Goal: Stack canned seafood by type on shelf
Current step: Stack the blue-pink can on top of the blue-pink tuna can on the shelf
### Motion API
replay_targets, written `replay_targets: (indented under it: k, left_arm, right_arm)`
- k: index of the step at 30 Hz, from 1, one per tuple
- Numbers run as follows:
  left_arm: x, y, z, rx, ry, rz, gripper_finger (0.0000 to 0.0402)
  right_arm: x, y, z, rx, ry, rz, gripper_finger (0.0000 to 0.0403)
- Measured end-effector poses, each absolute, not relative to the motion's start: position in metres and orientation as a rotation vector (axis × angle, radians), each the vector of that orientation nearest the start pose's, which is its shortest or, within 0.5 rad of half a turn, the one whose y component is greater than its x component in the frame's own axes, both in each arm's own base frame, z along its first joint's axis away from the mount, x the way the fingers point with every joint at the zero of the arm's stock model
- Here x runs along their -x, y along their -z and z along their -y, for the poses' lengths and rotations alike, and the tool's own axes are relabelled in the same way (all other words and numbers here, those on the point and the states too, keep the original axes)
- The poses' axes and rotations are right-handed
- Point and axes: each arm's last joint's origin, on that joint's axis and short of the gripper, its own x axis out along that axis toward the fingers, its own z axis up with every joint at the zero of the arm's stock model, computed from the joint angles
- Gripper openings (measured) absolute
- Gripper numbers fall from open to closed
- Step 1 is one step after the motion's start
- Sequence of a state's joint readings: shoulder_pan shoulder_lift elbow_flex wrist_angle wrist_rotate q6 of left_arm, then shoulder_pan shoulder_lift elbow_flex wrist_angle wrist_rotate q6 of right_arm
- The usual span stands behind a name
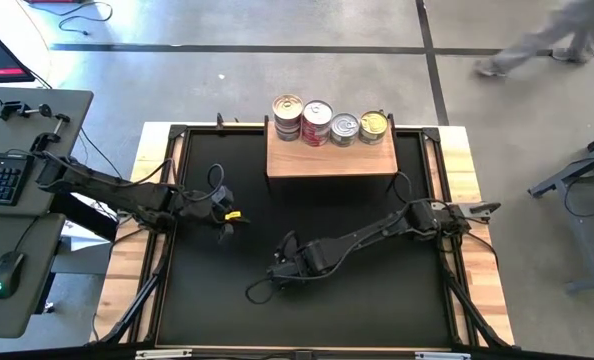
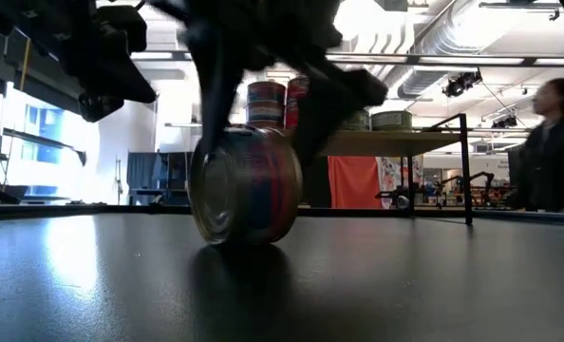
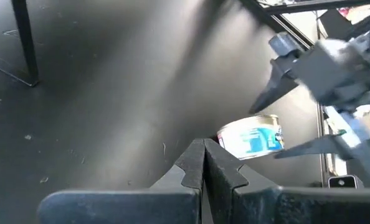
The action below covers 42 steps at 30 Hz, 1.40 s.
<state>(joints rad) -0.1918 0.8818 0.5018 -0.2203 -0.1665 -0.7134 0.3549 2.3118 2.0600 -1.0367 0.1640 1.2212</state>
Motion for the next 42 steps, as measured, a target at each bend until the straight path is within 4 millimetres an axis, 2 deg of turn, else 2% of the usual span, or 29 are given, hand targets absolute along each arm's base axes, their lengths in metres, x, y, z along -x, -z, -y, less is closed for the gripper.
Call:
replay_targets:
  k: [4,9,12,17,18,20,21,23,25,28,31,36,42]
  left_arm:
    - [-0.179,-0.218,0.027,0.607,-0.206,-0.564,0.0]
    - [-0.18,-0.218,0.024,0.612,-0.223,-0.559,0.0]
    - [-0.18,-0.218,0.022,0.615,-0.232,-0.556,0.0]
    - [-0.18,-0.218,0.019,0.619,-0.246,-0.551,0.0]
    - [-0.181,-0.218,0.019,0.62,-0.249,-0.55,0.0]
    - [-0.181,-0.218,0.018,0.627,-0.255,-0.547,0.0]
    - [-0.181,-0.219,0.017,0.647,-0.261,-0.538,0.0]
    - [-0.181,-0.223,0.015,0.689,-0.264,-0.494,0.0]
    - [-0.183,-0.231,0.014,0.712,-0.229,-0.422,0.0]
    - [-0.186,-0.242,0.013,0.719,-0.178,-0.313,0.0]
    - [-0.189,-0.248,0.013,0.71,-0.155,-0.252,0.0]
    - [-0.195,-0.247,0.013,0.728,-0.153,-0.227,0.0]
    - [-0.216,-0.239,0.0,0.825,-0.21,-0.16,0.0]
  right_arm:
    - [-0.442,-0.185,-0.158,-0.706,0.662,-1.19,0.0314]
    - [-0.442,-0.181,-0.158,-0.674,0.647,-1.18,0.0299]
    - [-0.442,-0.181,-0.157,-0.634,0.638,-1.177,0.026]
    - [-0.443,-0.182,-0.154,-0.585,0.602,-1.197,0.0167]
    - [-0.443,-0.184,-0.154,-0.572,0.587,-1.207,0.0166]
    - [-0.443,-0.194,-0.154,-0.537,0.555,-1.221,0.0166]
    - [-0.442,-0.205,-0.154,-0.515,0.532,-1.215,0.0166]
    - [-0.437,-0.236,-0.152,-0.469,0.504,-1.178,0.0166]
    - [-0.427,-0.277,-0.146,-0.409,0.5,-1.111,0.0166]
    - [-0.414,-0.334,-0.123,-0.304,0.55,-0.977,0.0166]
    - [-0.404,-0.369,-0.087,-0.195,0.571,-0.872,0.0166]
    - [-0.392,-0.398,-0.012,-0.032,0.578,-0.857,0.0166]
    - [-0.399,-0.422,0.067,0.26,0.612,-0.766,0.0166]
